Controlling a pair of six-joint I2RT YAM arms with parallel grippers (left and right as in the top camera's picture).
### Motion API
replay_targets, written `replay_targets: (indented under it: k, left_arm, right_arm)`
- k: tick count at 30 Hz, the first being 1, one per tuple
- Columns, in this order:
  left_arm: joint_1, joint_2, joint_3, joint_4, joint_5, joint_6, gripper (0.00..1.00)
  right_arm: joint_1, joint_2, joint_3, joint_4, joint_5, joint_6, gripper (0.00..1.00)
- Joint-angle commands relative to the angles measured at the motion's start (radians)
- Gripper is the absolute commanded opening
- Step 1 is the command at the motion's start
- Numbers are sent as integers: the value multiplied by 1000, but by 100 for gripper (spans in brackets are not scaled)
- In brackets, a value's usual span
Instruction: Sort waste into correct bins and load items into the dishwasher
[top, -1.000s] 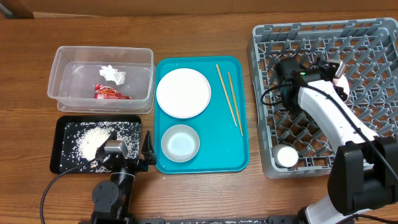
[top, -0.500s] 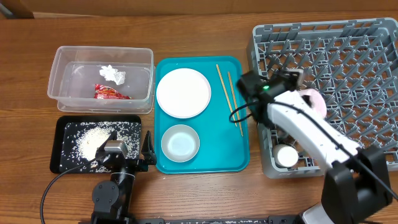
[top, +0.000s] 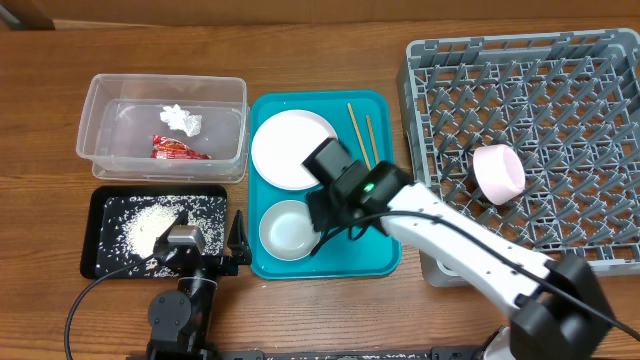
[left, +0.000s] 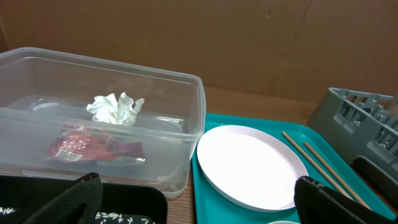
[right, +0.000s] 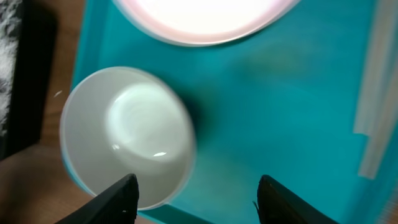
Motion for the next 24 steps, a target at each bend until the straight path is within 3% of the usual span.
replay_targets:
  k: [1, 2, 4, 8, 14, 20, 24]
  left_arm:
    - [5, -8, -4, 1, 11, -7, 100]
    - [5, -8, -4, 1, 11, -7, 100]
    - [5, -8, -4, 1, 11, -7, 100]
    - [5, -8, -4, 1, 11, -7, 100]
    - [5, -8, -4, 1, 11, -7, 100]
    - [5, -8, -4, 1, 11, -7, 100]
    - [5, -8, -4, 1, 11, -7, 100]
  right_arm:
    - [10, 76, -53, 49, -92, 22, 63]
    - [10, 95, -60, 69, -93, 25, 61]
    - [10, 131, -69, 100, -98, 61, 49]
    - [10, 167, -74, 98, -100, 106, 4]
    - [4, 65, -41, 22, 86, 132, 4]
    - [-21, -198, -31, -95, 682, 204, 4]
    - [-115, -325, -31, -125, 1031, 200, 4]
